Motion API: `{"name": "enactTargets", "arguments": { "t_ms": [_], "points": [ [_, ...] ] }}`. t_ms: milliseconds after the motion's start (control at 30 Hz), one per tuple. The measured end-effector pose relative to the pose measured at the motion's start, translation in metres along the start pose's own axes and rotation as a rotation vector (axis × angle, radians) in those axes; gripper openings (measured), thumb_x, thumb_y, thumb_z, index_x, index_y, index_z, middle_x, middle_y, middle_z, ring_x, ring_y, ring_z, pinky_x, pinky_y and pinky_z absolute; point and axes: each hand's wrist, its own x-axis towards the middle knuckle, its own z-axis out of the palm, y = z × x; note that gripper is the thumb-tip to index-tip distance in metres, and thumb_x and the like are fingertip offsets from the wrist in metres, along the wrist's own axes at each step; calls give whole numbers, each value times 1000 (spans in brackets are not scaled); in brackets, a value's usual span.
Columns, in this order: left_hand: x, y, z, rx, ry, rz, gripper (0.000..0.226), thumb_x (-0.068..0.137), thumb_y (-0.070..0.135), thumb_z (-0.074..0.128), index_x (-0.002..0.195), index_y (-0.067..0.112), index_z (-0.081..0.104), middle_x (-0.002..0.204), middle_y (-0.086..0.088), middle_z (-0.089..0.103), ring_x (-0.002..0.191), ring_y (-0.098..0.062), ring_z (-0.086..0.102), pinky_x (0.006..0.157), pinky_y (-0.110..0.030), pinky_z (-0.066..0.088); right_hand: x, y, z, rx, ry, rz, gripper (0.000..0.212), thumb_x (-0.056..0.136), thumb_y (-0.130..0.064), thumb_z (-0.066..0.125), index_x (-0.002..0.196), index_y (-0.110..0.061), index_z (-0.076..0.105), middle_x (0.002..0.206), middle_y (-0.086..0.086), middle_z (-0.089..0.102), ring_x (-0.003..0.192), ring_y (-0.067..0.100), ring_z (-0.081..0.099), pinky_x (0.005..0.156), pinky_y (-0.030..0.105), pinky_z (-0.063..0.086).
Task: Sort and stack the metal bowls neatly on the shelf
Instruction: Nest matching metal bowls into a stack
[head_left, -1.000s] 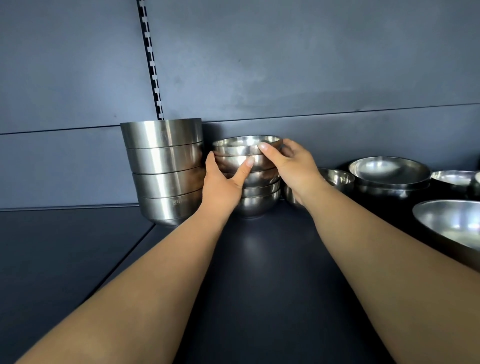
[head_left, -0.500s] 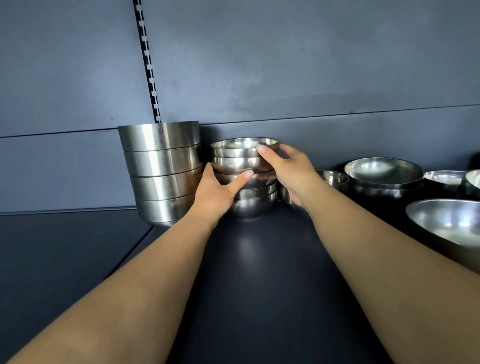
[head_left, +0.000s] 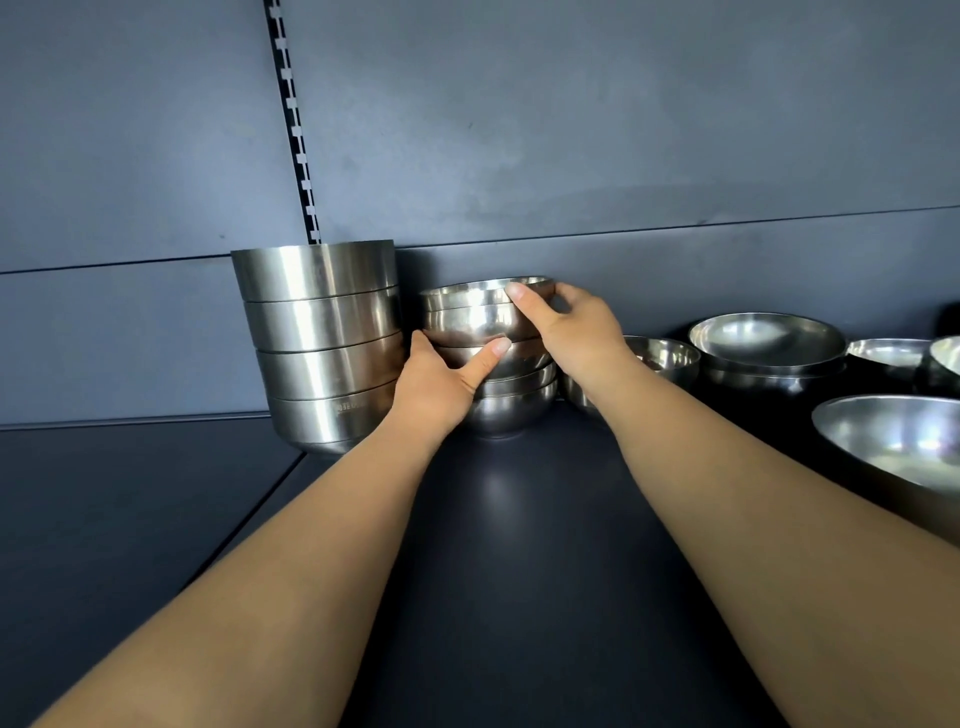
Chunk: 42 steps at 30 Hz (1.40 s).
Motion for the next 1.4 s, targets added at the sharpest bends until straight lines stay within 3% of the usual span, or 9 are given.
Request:
{"name": "enactTargets", "arguments": {
  "t_ms": [133, 300, 467, 600, 833, 1000, 1167, 1300, 1400],
  "points": [
    [-2, -3, 1, -56, -31, -22, 95, 71, 48, 71, 142, 4, 25, 141, -9, 46, 130, -24, 43, 110, -39, 34, -2, 1, -2, -25, -32, -37, 31, 78, -51, 61, 92, -23, 62, 94, -7, 65, 88, 12, 58, 69, 18, 41],
    [0, -6, -2, -64, -27, 3, 95, 69, 49, 73, 141, 6, 28, 140, -8, 48, 130, -24, 43, 110, -40, 34, -1, 4, -4, 12, -41, -32, 30, 79, -47, 62, 95, -22, 64, 98, -6, 64, 101, 16, 58, 88, 26, 43],
    [1, -5, -5, -84, -52, 2, 99, 65, 52, 75, 139, 5, 31, 139, -10, 49, 129, -25, 44, 108, -42, 36, 0, 3, -4, 10, -24, -14, 29, 79, -50, 60, 95, -26, 62, 92, -11, 60, 99, 14, 56, 85, 24, 40],
    [-5, 8, -8, -245, -103, -73, 121, 48, 74, 63, 142, 7, 26, 141, -6, 47, 129, -22, 44, 110, -41, 34, 0, 2, -2, 24, -25, 9, 38, 80, -49, 60, 102, -18, 64, 102, -4, 67, 102, 18, 60, 94, 34, 46],
    [-3, 5, -5, -211, -38, -71, 90, 76, 56, 62, 139, 2, 29, 143, -19, 42, 132, -32, 40, 109, -48, 34, -3, -1, -1, 137, -21, 12, 25, 78, -40, 66, 90, -19, 64, 100, 1, 70, 99, 20, 63, 97, 41, 46],
    [-4, 8, -8, -234, -120, -54, 110, 56, 63, 67, 143, 9, 26, 137, -13, 50, 128, -27, 47, 108, -44, 36, -3, -1, -3, 166, -23, -22, 16, 78, -35, 67, 76, -21, 58, 96, 5, 68, 98, 23, 63, 97, 43, 45],
    [-1, 5, -9, -212, -128, -92, 126, 42, 71, 64, 143, 7, 24, 144, -17, 42, 131, -34, 42, 108, -52, 35, -2, -3, 0, 199, -67, 62, 34, 76, -35, 70, 97, -10, 60, 104, 9, 67, 99, 26, 63, 92, 45, 49],
    [-1, 5, -8, -226, -151, -106, 130, 41, 71, 66, 146, 12, 17, 147, -13, 39, 132, -31, 40, 109, -50, 33, -1, -4, 1, 164, -19, 81, 34, 75, -41, 69, 94, -15, 60, 96, -1, 67, 98, 19, 62, 94, 36, 47],
    [1, 2, -7, -242, -140, -113, 117, 65, 61, 68, 148, 16, -2, 152, -5, 30, 137, -25, 33, 112, -45, 29, -3, -5, 0, 107, -8, 91, 29, 76, -46, 67, 86, -22, 54, 83, -13, 58, 95, 15, 58, 85, 27, 44]
  ]
}}
